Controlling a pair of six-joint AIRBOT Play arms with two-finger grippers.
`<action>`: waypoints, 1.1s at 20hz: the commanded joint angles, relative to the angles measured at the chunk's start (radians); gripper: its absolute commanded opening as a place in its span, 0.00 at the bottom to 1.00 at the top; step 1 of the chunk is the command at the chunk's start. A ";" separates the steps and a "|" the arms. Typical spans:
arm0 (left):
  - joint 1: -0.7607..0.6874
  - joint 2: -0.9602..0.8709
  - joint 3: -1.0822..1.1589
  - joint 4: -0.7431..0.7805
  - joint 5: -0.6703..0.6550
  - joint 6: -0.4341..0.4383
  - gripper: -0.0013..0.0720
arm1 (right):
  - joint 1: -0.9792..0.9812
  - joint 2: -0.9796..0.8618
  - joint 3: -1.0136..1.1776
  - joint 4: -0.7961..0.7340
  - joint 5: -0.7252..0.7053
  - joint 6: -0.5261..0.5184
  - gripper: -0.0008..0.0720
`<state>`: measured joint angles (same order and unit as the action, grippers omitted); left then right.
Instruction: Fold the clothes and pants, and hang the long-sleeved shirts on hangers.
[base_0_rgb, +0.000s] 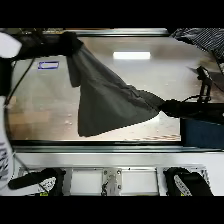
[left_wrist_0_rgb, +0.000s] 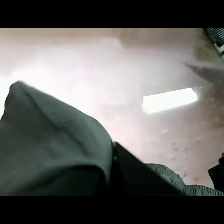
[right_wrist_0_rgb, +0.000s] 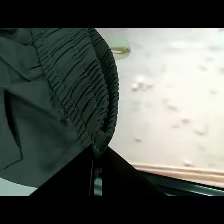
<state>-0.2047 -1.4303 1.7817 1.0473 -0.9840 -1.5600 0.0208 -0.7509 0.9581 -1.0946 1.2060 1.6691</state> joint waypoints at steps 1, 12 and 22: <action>-0.021 -0.271 0.187 0.009 -0.076 -0.045 0.74 | -0.001 -0.060 -0.058 -0.233 -0.093 0.078 0.04; 0.171 0.019 -0.607 0.058 -0.255 -0.052 0.83 | -0.003 -0.095 -0.071 -0.342 -0.093 0.089 0.04; 0.045 0.189 -1.171 -0.143 0.161 -0.053 0.83 | -0.002 -0.095 -0.071 -0.317 -0.107 0.089 0.04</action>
<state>-0.1226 -1.2575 0.6865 0.9821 -0.9718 -1.6150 0.0185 -0.8455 0.8871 -1.4273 1.0996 1.7588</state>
